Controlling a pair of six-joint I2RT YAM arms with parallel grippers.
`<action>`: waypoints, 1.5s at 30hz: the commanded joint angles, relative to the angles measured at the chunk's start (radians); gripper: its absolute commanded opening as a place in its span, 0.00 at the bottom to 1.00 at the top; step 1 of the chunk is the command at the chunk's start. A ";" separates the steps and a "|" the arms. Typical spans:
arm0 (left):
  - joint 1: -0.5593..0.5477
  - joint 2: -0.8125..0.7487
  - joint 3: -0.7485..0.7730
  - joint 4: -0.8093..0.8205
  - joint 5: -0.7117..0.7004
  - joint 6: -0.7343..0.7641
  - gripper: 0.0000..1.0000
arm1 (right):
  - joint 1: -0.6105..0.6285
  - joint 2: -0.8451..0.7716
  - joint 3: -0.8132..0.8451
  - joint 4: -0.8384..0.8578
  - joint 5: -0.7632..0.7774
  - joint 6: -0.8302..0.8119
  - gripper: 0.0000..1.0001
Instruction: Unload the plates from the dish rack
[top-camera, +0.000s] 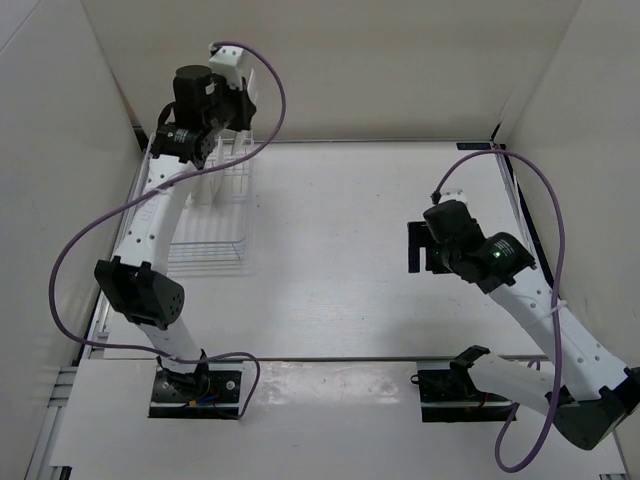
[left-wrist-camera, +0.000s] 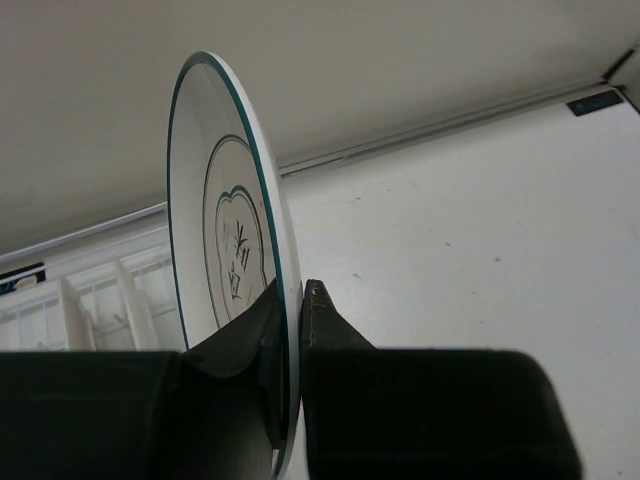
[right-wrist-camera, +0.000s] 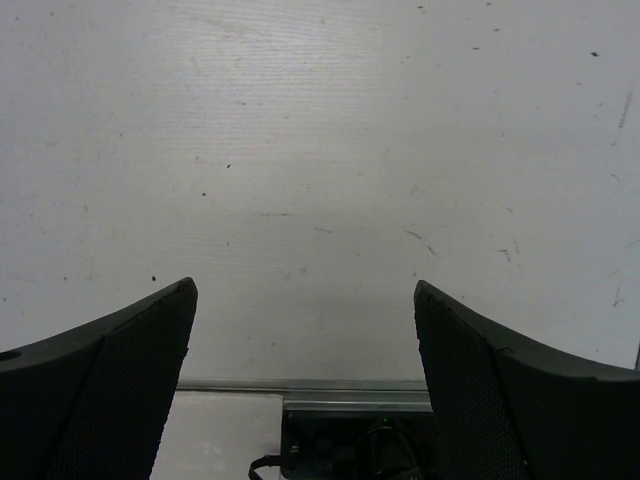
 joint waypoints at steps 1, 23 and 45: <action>-0.122 -0.085 0.000 -0.029 0.033 0.069 0.00 | -0.002 -0.017 0.056 -0.051 0.155 0.068 0.90; -0.862 -0.103 -0.856 0.135 -0.510 0.406 0.00 | -0.003 -0.167 -0.031 -0.206 0.439 0.186 0.90; -1.059 0.119 -0.818 0.064 -0.680 0.245 0.71 | -0.005 -0.213 -0.049 -0.194 0.459 0.154 0.90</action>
